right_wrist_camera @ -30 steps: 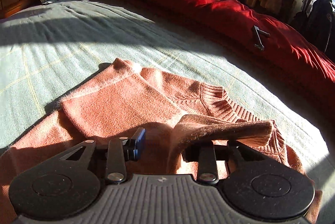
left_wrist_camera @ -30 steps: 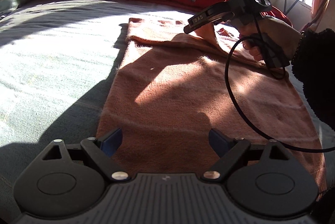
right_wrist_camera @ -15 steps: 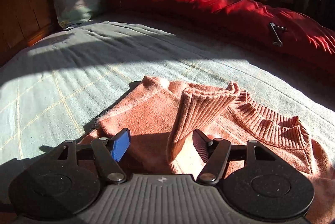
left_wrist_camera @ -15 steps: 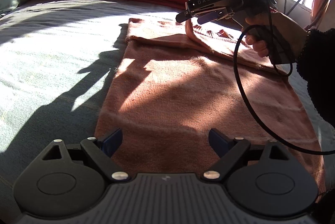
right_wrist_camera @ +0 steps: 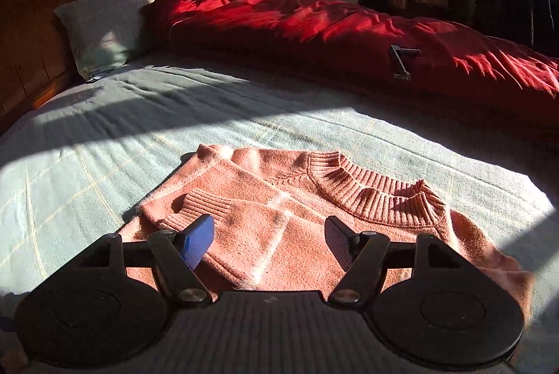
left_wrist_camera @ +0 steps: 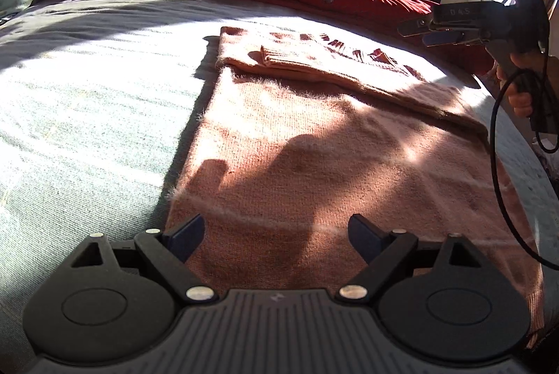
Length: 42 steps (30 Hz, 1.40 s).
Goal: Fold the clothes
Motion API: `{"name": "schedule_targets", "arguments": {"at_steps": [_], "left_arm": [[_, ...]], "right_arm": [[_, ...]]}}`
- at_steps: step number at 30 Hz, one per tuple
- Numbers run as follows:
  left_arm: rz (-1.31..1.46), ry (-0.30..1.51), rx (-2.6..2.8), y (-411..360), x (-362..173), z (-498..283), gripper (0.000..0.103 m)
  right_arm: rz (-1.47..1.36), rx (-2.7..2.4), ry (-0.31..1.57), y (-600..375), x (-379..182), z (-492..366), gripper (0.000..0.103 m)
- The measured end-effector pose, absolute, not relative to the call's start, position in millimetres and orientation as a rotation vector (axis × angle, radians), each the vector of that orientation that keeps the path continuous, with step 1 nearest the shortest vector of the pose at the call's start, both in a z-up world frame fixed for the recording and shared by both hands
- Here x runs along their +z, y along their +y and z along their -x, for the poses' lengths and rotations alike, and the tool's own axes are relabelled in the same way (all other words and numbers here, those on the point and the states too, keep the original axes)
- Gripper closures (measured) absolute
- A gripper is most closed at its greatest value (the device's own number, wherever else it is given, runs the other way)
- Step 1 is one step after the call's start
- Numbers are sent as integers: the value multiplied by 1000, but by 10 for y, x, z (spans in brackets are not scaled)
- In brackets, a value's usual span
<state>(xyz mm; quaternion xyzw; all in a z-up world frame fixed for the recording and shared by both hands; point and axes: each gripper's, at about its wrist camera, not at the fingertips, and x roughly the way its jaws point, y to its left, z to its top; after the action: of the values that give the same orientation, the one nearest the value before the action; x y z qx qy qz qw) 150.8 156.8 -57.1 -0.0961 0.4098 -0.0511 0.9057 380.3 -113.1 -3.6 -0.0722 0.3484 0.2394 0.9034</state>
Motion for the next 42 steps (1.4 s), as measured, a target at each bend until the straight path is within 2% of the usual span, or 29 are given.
{"name": "schedule_targets", "arguments": {"at_steps": [10, 14, 15, 17, 18, 24, 33, 34, 35, 36, 38, 42], "left_arm": [[56, 823, -224, 1427, -320, -2211, 14], [-20, 744, -278, 1314, -112, -2676, 16], [-17, 736, -286, 1306, -79, -2823, 18], [5, 742, -299, 1310, -44, -3136, 46], [18, 755, -300, 1317, -56, -3315, 51], [81, 873, -257, 1463, -383, -4104, 53], [119, 915, -263, 1563, -774, -4277, 50], [118, 907, -262, 1563, -762, -4273, 53], [110, 899, -257, 1556, -743, -4257, 68], [92, 890, -257, 1542, -715, -4230, 76], [60, 856, -265, 1517, -643, -4187, 83], [53, 787, -269, 1535, -474, -4180, 86]], "right_arm": [[122, 231, 660, -2424, -21, -3051, 26], [76, 142, 647, -2853, -85, -2710, 26], [54, 133, 643, -2931, -102, -2643, 26], [7, 120, 635, -3075, -137, -2517, 26], [-10, 109, 636, -3136, -154, -2473, 26], [-62, 56, 633, -3362, -200, -2377, 26], [-116, 50, 638, -3427, -281, -2478, 25], [-119, 59, 641, -3408, -290, -2508, 25], [-118, 66, 644, -3382, -295, -2532, 25], [-114, 73, 644, -3352, -297, -2557, 25], [-105, 91, 647, -3298, -300, -2609, 25], [-89, 112, 655, -3229, -303, -2745, 25]]}}
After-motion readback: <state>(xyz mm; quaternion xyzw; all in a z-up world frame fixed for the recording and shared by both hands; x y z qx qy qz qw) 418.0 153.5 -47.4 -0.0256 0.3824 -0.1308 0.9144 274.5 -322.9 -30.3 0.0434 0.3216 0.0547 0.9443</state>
